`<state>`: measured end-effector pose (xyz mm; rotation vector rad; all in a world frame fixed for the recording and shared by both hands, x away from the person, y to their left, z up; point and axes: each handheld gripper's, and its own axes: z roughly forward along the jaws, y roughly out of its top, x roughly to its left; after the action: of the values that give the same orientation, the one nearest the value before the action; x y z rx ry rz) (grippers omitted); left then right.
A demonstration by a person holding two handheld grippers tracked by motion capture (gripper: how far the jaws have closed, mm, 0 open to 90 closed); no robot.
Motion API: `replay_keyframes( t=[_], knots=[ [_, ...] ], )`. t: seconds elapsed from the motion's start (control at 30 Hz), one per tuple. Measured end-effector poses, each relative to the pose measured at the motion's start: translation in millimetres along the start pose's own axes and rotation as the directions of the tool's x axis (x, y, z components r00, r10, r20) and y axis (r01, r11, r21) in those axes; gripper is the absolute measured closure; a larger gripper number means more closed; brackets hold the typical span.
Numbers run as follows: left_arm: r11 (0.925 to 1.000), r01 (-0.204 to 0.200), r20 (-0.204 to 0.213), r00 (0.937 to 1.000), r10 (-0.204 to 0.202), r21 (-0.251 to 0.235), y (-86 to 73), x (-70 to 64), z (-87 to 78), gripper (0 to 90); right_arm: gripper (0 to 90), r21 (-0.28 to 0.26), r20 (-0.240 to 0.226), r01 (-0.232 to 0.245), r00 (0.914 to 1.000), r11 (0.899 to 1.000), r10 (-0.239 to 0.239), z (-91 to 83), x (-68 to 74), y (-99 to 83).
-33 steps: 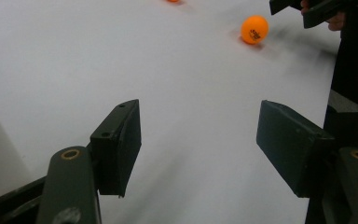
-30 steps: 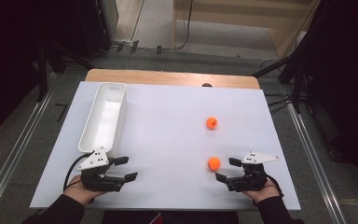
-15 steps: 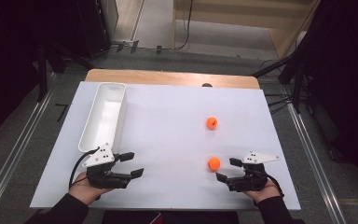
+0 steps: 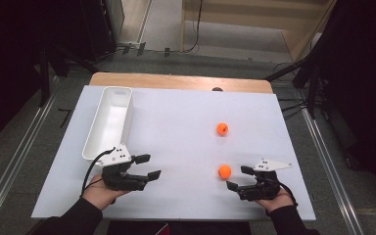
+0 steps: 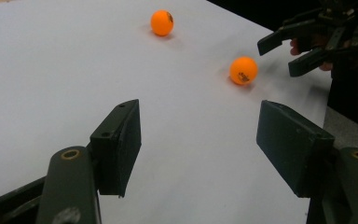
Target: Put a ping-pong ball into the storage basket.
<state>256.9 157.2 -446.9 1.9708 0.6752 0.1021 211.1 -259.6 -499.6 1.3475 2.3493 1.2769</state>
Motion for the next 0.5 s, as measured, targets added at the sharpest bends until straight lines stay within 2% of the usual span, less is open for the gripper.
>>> replay_keyframes(
  t=[0.23,0.5],
  knots=[
    [1.0,0.007,0.011,0.9999,-0.008,0.006,9.6,2.6,16.9,31.1,12.0,-0.011,0.002,-0.001,1.0,1.0,0.001,-1.2,-0.5,0.0],
    [0.9997,0.003,-0.029,0.9996,-0.002,0.023,14.3,4.2,30.7,31.1,12.0,-0.004,0.002,-0.011,0.9999,1.0,0.011,0.6,-1.1,0.2]
  ],
)
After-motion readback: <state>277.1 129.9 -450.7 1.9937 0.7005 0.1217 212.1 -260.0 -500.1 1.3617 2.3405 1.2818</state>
